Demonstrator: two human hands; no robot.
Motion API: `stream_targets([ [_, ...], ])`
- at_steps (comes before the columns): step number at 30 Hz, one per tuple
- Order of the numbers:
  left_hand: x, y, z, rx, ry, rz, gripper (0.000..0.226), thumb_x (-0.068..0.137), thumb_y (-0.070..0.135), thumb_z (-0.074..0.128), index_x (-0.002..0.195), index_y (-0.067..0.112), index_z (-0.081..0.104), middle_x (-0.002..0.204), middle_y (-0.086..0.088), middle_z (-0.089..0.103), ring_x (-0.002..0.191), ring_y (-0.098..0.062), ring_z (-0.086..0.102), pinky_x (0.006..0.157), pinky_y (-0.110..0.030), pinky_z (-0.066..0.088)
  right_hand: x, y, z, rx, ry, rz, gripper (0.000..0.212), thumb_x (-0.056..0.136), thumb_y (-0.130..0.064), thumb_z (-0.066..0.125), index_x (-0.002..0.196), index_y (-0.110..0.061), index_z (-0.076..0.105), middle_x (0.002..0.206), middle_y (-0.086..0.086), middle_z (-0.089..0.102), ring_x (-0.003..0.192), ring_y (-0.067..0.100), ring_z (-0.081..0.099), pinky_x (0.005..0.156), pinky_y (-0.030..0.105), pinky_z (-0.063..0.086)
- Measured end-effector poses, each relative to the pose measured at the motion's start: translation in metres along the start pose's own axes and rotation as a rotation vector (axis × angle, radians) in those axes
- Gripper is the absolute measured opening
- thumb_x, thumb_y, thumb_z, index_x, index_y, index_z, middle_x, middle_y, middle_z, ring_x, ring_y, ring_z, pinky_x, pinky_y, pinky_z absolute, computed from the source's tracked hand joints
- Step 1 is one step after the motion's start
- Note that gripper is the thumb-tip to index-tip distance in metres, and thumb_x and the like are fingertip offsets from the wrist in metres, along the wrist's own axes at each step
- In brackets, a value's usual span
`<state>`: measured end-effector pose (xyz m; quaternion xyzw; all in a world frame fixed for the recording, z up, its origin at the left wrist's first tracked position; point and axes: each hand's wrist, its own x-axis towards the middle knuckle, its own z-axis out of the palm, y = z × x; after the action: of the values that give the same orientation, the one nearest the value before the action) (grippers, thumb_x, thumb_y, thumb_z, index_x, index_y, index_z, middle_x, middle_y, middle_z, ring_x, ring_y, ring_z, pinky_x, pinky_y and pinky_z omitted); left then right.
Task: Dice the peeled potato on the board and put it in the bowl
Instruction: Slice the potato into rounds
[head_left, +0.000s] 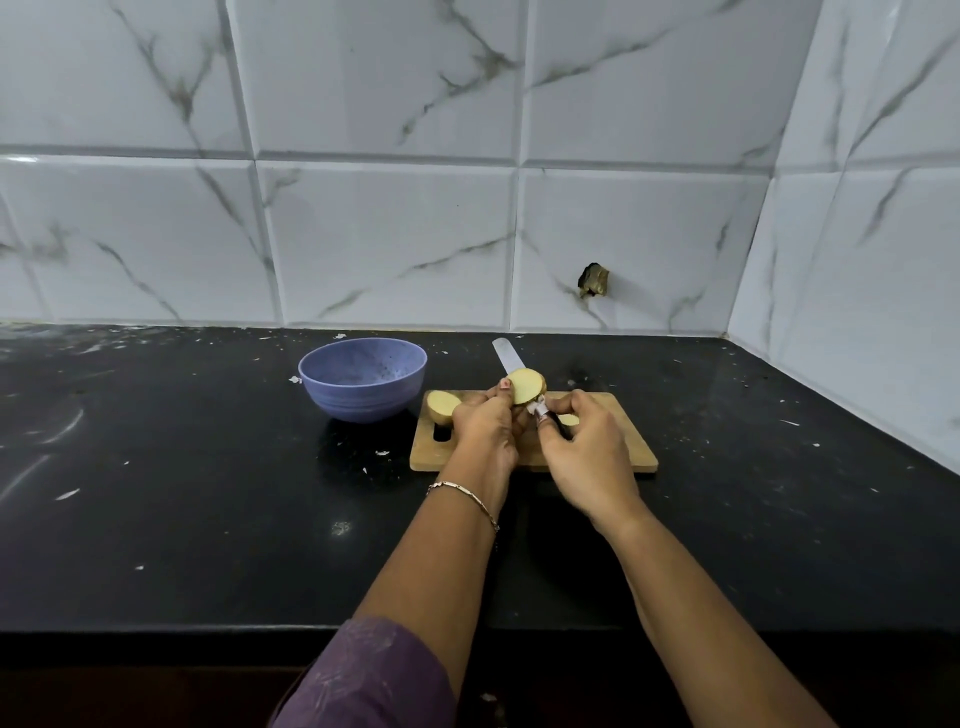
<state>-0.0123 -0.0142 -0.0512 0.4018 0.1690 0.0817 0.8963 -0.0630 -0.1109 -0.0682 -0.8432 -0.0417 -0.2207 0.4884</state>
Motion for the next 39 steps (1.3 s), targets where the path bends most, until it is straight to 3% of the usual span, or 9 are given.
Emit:
stream_targets([
  [9, 0.001, -0.002, 0.001, 0.003, -0.030, -0.064, 0.009, 0.095, 0.004, 0.060, 0.088, -0.002, 0.060, 0.075, -0.014, 0.063, 0.048, -0.018, 0.062, 0.050, -0.027, 0.056, 0.000, -0.002, 0.001, 0.056, -0.017, 0.011, 0.005, 0.094, -0.023, 0.063, 0.099, -0.022, 0.064, 0.090, -0.018, 0.059, 0.083, -0.003, 0.056, 0.064, 0.013, 0.039],
  [13, 0.003, -0.002, 0.000, -0.004, -0.052, -0.068, 0.011, 0.095, 0.004, 0.060, 0.084, 0.001, 0.061, 0.077, -0.013, 0.063, 0.061, -0.021, 0.062, 0.053, -0.028, 0.057, 0.000, 0.002, 0.002, 0.109, -0.034, 0.029, 0.004, 0.093, -0.025, 0.065, 0.096, -0.025, 0.063, 0.094, -0.009, 0.067, 0.085, 0.008, 0.065, 0.071, 0.028, 0.054],
  [16, 0.008, -0.003, 0.000, -0.024, -0.054, -0.068, 0.011, 0.094, 0.003, 0.061, 0.084, 0.001, 0.060, 0.082, -0.015, 0.064, 0.067, -0.024, 0.062, 0.070, -0.035, 0.057, 0.000, 0.005, 0.004, 0.127, -0.058, 0.040, 0.004, 0.092, -0.026, 0.066, 0.095, -0.026, 0.062, 0.089, -0.004, 0.069, 0.077, 0.012, 0.066, 0.065, 0.031, 0.053],
  [21, 0.011, -0.003, 0.000, -0.030, -0.054, -0.056, 0.006, 0.095, 0.005, 0.061, 0.089, 0.002, 0.062, 0.083, -0.013, 0.065, 0.061, -0.020, 0.064, 0.054, -0.029, 0.056, 0.001, 0.008, 0.005, 0.145, -0.083, 0.050, 0.005, 0.091, -0.025, 0.066, 0.095, -0.028, 0.063, 0.094, -0.007, 0.070, 0.088, 0.011, 0.067, 0.075, 0.034, 0.057],
  [26, 0.011, -0.002, -0.001, -0.076, -0.051, -0.029, 0.025, 0.095, 0.004, 0.060, 0.118, -0.005, 0.059, 0.086, -0.013, 0.063, 0.069, -0.022, 0.062, 0.044, -0.027, 0.056, -0.001, 0.008, 0.004, 0.211, -0.113, 0.052, 0.005, 0.092, -0.024, 0.067, 0.096, -0.026, 0.064, 0.089, -0.002, 0.069, 0.077, 0.013, 0.058, 0.063, 0.028, 0.044],
  [30, 0.009, -0.002, -0.001, -0.060, -0.058, -0.019, 0.032, 0.094, 0.004, 0.061, 0.124, -0.009, 0.057, 0.086, -0.013, 0.064, 0.070, -0.022, 0.062, 0.046, -0.028, 0.056, 0.000, 0.007, 0.004, 0.239, -0.113, 0.052, 0.004, 0.092, -0.022, 0.066, 0.092, -0.025, 0.064, 0.083, -0.001, 0.067, 0.071, 0.012, 0.057, 0.061, 0.026, 0.042],
  [33, 0.010, -0.003, -0.001, -0.045, -0.071, -0.024, 0.027, 0.096, 0.007, 0.060, 0.119, -0.007, 0.059, 0.084, -0.013, 0.064, 0.061, -0.019, 0.066, 0.049, -0.029, 0.056, -0.001, 0.006, 0.003, 0.202, -0.105, 0.049, 0.006, 0.094, -0.024, 0.065, 0.090, -0.027, 0.061, 0.079, -0.005, 0.065, 0.065, 0.009, 0.056, 0.057, 0.024, 0.041],
  [36, 0.008, -0.007, 0.001, -0.019, -0.088, -0.052, 0.017, 0.101, 0.013, 0.052, 0.094, -0.001, 0.059, 0.065, -0.012, 0.066, 0.040, -0.015, 0.063, 0.041, -0.029, 0.054, -0.001, 0.004, 0.004, 0.155, -0.083, 0.042, 0.006, 0.094, -0.025, 0.063, 0.092, -0.030, 0.061, 0.089, -0.009, 0.068, 0.078, 0.010, 0.065, 0.068, 0.032, 0.054],
  [39, 0.006, -0.009, -0.001, 0.017, -0.143, -0.087, 0.022, 0.103, 0.012, 0.048, 0.086, 0.001, 0.055, 0.051, -0.007, 0.065, 0.041, -0.015, 0.064, 0.041, -0.030, 0.054, -0.002, 0.002, 0.003, 0.090, -0.063, 0.032, 0.005, 0.095, -0.025, 0.061, 0.095, -0.029, 0.059, 0.093, -0.011, 0.066, 0.084, 0.011, 0.065, 0.074, 0.035, 0.055],
])
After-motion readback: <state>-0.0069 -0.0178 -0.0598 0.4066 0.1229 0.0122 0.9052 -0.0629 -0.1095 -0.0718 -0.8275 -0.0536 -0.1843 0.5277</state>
